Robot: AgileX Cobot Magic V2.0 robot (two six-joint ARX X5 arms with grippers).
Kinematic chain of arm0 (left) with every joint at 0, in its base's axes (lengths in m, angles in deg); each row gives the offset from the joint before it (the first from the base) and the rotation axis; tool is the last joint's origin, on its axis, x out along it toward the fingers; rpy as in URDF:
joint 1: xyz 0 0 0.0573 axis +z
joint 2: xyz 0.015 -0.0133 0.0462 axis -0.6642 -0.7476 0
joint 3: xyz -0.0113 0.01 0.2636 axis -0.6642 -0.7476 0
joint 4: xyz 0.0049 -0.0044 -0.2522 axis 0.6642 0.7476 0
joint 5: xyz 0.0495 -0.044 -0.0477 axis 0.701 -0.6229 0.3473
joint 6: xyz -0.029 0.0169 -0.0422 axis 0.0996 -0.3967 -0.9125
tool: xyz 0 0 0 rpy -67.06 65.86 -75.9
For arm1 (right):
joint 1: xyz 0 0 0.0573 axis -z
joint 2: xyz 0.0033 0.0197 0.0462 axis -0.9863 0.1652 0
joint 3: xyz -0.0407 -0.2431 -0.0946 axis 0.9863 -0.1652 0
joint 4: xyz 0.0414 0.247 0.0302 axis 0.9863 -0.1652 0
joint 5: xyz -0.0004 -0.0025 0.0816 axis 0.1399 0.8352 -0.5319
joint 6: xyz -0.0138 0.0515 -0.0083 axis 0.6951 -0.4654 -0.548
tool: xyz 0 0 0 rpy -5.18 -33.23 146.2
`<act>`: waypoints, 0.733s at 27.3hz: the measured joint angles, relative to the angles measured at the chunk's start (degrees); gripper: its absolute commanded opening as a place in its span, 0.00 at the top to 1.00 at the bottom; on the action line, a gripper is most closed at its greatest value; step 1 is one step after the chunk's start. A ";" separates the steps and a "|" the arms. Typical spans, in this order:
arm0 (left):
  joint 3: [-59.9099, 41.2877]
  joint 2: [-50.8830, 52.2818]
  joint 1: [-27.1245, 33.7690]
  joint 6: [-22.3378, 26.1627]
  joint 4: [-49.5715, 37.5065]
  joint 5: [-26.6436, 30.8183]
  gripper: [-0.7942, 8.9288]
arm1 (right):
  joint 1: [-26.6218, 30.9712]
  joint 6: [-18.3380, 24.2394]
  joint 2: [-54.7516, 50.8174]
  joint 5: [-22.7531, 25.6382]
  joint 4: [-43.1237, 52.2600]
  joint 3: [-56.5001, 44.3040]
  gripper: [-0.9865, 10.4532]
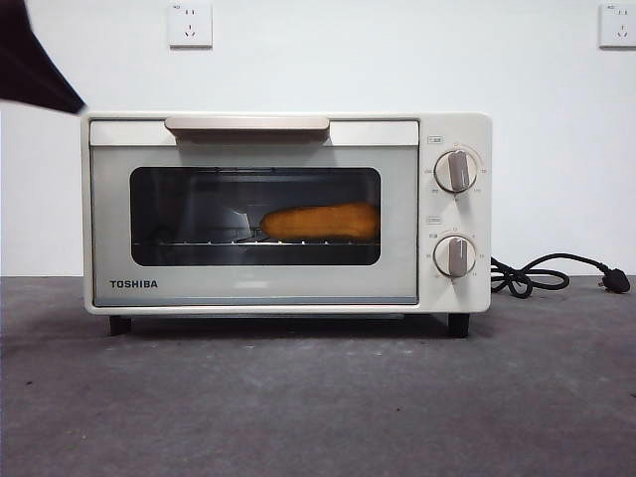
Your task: Take the corn from the table,put the corn in the oven
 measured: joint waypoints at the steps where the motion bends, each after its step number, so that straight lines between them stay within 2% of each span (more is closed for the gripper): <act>1: 0.00 2.36 -0.28 0.72 1.86 2.12 0.93 | 0.00 0.00 0.07 -0.02 -0.04 0.00 0.59; 3: 0.00 6.88 -1.03 1.66 4.68 5.68 0.93 | 0.00 0.00 0.33 -0.26 -0.15 0.00 0.61; 7: 0.04 15.96 -2.54 2.49 8.98 8.70 0.93 | 0.00 -0.17 1.05 -2.78 -0.28 0.00 0.85; 9: 0.13 19.78 -3.04 2.69 11.69 8.85 0.93 | 0.00 -0.13 1.38 -4.85 -0.31 0.00 0.91; 14: 0.20 27.30 -3.61 2.89 19.02 8.96 0.93 | 0.00 0.35 1.66 -12.00 -1.42 0.00 0.93; 20: 0.37 31.17 -3.65 2.91 21.44 8.92 0.93 | 0.00 0.55 1.66 -12.63 -1.42 0.00 0.93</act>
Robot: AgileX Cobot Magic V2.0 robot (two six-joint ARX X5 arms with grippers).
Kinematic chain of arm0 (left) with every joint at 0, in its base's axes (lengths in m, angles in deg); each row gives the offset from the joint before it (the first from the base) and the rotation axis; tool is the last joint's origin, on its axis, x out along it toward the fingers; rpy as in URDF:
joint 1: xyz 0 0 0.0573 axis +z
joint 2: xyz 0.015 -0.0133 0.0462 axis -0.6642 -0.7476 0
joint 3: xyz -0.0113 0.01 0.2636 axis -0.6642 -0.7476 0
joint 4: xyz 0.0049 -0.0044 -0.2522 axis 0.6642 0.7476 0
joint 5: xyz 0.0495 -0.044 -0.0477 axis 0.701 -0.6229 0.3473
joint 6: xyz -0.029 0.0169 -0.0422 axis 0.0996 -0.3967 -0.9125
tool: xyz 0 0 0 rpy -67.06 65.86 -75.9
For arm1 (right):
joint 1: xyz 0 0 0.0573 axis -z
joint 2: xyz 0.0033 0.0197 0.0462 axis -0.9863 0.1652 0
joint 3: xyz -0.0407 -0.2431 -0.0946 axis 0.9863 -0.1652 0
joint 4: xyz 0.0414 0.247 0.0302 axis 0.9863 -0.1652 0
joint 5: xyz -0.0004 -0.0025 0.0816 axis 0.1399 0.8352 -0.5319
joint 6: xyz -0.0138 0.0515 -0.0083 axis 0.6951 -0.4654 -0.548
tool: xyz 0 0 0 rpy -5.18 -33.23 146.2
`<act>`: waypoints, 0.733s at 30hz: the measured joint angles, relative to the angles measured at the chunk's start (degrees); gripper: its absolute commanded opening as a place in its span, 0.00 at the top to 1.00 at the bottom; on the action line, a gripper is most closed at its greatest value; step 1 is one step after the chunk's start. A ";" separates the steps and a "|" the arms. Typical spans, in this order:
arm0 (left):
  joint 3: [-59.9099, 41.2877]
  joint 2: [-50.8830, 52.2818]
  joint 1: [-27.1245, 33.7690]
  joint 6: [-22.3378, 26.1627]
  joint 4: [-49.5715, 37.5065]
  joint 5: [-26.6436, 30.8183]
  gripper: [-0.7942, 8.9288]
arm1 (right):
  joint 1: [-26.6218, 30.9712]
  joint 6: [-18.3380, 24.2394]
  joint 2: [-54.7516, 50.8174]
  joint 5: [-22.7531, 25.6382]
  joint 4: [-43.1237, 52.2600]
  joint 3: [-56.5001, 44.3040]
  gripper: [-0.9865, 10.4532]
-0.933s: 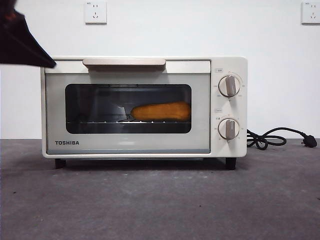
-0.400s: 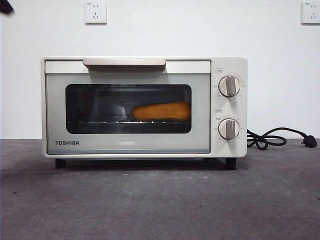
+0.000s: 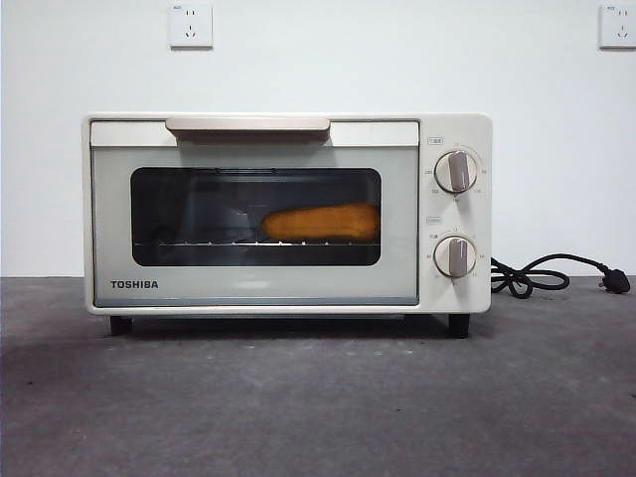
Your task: Take the corn from the table,put the corn in the oven
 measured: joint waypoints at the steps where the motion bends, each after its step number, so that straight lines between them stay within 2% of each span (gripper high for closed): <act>1: 0.02 -0.11 -0.02 0.00 0.20 0.00 0.93 | 0.00 0.00 0.00 -0.02 0.00 0.00 0.93; 22: 0.02 -0.94 -1.16 0.00 0.46 -0.44 0.92 | 0.00 0.00 0.00 0.26 -3.06 0.00 0.92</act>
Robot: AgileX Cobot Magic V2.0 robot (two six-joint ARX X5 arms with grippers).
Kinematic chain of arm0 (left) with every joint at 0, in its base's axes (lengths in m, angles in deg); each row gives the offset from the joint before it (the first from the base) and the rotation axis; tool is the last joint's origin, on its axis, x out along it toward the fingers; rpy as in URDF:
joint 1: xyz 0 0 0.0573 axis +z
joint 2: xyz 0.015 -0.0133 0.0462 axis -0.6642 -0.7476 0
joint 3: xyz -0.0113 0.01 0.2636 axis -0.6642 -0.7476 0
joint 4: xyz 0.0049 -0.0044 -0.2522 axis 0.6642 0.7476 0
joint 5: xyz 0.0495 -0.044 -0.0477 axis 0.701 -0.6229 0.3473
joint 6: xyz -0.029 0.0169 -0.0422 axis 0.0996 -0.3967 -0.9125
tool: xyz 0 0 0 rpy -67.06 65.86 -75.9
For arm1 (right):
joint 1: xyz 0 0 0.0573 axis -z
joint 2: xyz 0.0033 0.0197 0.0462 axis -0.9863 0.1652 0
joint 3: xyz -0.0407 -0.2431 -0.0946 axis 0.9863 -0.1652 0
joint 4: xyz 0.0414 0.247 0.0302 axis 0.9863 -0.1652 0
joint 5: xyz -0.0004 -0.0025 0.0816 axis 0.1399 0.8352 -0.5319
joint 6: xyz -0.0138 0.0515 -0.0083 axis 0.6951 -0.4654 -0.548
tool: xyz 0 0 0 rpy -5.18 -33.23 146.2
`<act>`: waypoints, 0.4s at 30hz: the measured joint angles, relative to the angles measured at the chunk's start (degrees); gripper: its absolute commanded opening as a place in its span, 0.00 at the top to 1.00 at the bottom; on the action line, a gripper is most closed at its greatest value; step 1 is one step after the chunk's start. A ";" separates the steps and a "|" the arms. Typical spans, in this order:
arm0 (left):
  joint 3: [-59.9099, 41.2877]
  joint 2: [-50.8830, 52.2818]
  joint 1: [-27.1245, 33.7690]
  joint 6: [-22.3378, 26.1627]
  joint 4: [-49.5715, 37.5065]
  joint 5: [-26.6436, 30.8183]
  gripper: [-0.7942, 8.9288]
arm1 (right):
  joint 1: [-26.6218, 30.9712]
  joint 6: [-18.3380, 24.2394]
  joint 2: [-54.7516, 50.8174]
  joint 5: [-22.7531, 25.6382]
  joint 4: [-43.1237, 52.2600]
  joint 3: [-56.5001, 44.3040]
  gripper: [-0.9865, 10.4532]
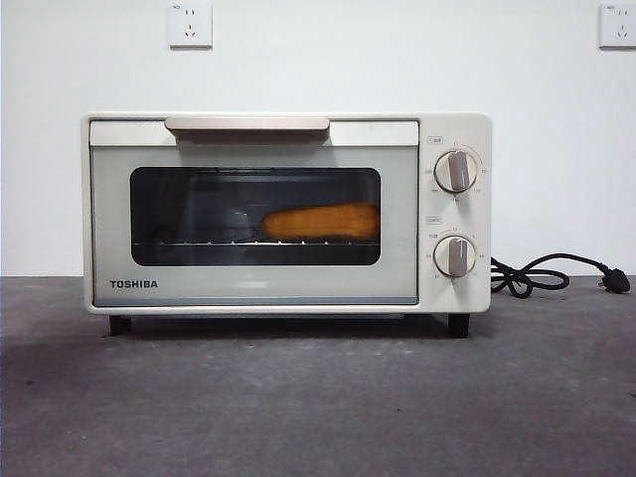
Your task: Take the corn from the table,put the corn in the oven
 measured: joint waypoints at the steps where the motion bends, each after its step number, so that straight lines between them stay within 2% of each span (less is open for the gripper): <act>1: 0.00 0.00 0.00 0.00 -0.02 0.00 0.92 | 0.00 0.00 0.00 0.28 0.00 0.00 0.92; 12: 0.00 -2.14 -0.02 -0.02 -0.07 0.00 0.92 | 0.00 0.02 0.00 5.40 0.00 0.00 0.92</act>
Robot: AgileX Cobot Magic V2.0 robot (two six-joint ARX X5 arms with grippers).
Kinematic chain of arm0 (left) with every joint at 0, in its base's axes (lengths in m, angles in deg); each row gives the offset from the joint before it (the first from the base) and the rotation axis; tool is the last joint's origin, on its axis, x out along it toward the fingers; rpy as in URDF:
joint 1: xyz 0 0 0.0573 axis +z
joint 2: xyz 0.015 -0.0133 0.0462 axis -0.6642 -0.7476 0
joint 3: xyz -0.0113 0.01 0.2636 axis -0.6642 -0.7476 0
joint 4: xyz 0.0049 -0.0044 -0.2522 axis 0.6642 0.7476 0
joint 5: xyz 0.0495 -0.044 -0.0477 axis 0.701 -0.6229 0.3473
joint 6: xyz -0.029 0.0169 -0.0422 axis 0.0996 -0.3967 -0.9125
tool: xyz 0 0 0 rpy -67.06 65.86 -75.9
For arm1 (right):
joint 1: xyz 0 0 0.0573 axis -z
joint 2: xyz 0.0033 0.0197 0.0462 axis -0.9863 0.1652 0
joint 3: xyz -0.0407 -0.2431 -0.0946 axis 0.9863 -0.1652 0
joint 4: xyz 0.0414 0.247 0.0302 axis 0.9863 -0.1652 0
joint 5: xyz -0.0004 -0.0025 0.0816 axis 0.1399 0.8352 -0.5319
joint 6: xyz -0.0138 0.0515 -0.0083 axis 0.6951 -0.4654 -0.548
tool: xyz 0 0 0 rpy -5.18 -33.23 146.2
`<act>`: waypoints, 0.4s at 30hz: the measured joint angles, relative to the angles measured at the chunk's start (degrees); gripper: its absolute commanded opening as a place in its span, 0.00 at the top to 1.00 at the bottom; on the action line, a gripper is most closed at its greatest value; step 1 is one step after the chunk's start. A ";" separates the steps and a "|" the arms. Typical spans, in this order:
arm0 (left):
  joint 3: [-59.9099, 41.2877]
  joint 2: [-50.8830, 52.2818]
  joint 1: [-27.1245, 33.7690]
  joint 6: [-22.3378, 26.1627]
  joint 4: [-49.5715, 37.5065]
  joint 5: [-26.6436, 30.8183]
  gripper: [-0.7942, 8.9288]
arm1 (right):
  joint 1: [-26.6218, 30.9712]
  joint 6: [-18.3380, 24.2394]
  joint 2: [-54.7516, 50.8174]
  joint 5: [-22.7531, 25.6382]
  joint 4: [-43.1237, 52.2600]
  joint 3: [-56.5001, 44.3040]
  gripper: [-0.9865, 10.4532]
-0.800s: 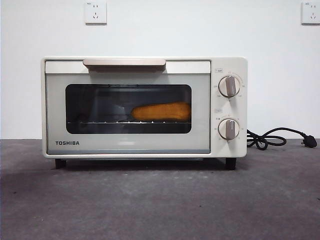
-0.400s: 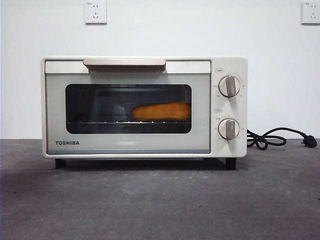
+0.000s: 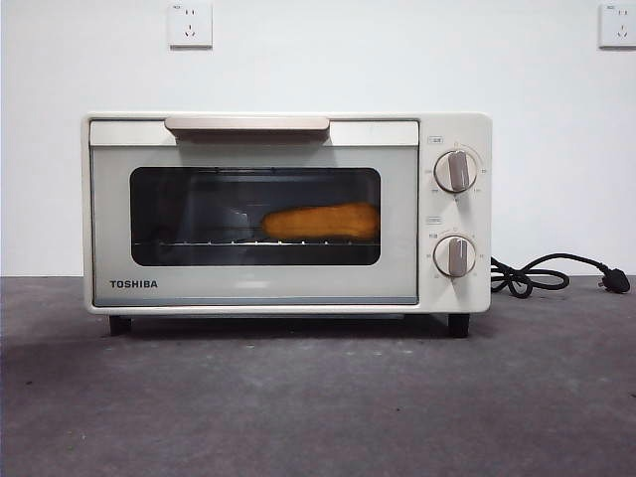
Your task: Take the corn from the table,put the corn in the oven
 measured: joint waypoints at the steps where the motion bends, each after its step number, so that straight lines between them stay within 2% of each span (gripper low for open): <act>1: 0.00 -0.24 0.00 0.00 0.00 0.00 0.92 | 0.00 -0.02 0.00 0.48 0.00 0.00 0.92; 5: 0.00 -0.70 0.00 0.00 -0.02 0.00 0.92 | 0.00 0.00 0.00 2.12 0.02 0.00 0.92; 12: 0.11 -0.70 0.00 0.00 0.02 0.00 0.92 | 0.00 0.00 0.00 2.29 0.02 0.00 0.92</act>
